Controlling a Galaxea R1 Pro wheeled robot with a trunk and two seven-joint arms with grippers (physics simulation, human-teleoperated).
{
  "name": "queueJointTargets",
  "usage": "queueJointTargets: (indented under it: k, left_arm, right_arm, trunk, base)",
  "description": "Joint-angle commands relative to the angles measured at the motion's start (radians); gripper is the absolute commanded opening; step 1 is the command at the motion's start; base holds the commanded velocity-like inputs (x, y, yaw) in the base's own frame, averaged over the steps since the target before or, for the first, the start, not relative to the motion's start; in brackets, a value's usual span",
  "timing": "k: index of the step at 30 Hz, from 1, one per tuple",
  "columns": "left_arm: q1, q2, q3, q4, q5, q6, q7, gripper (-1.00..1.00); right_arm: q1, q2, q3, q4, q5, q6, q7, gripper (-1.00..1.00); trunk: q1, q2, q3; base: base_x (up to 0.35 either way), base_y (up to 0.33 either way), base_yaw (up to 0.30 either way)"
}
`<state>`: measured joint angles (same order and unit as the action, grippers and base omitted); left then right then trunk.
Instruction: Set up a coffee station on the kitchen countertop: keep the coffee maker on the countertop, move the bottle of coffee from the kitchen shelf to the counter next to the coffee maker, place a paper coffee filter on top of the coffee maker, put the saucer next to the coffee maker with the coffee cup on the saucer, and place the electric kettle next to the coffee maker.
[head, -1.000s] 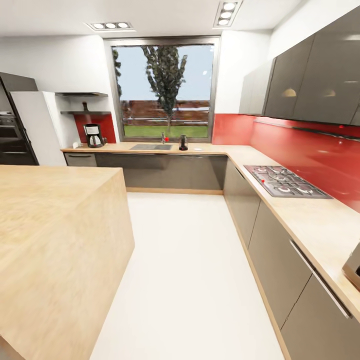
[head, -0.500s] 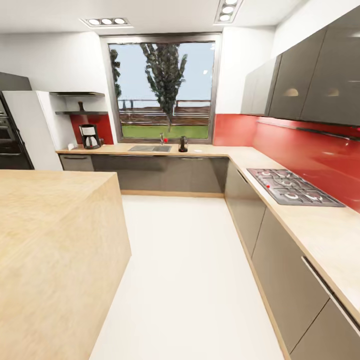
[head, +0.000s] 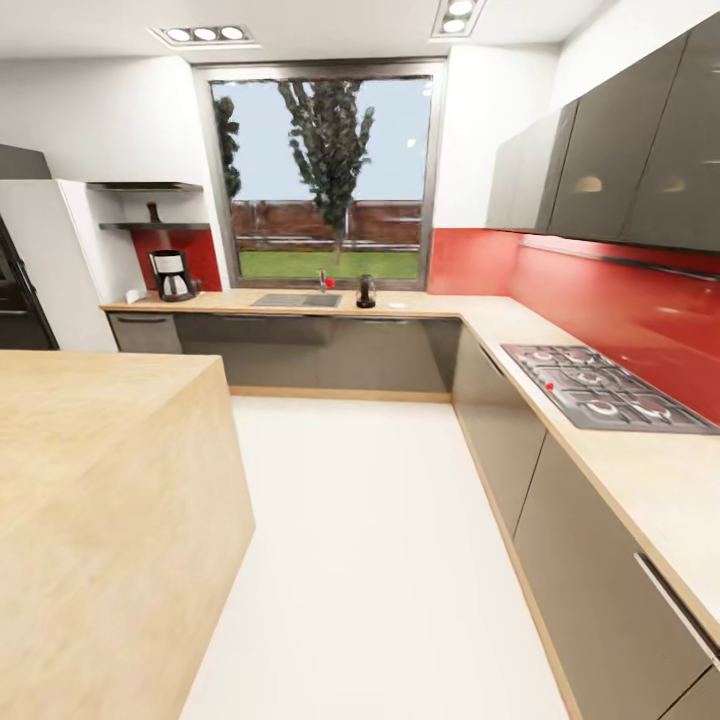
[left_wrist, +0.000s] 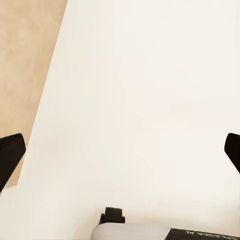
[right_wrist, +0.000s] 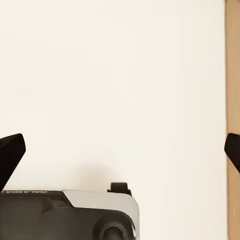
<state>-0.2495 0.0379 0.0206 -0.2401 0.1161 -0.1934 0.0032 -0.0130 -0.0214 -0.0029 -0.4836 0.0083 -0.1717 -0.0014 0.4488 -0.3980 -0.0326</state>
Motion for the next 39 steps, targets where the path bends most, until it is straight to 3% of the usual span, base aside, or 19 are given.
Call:
queueJointTargets:
  k: [1, 39]
  left_arm:
    - [-0.001, 0.000, -0.001, 0.001, 0.008, -0.003, 0.000, 1.00]
    - [-0.001, 0.001, -0.001, 0.000, 0.008, -0.003, 0.004, 1.00]
  right_arm:
    - [-0.001, 0.000, 0.000, 0.000, 0.001, -0.003, 0.000, 1.00]
    - [-0.001, 0.000, 0.004, 0.001, 0.001, -0.003, -0.002, 1.00]
  trunk:
    - [0.001, -0.002, -0.002]
    - [0.001, -0.002, -0.002]
  base:
    - [0.336, 0.000, 0.000]
    - [0.336, -0.018, 0.000]
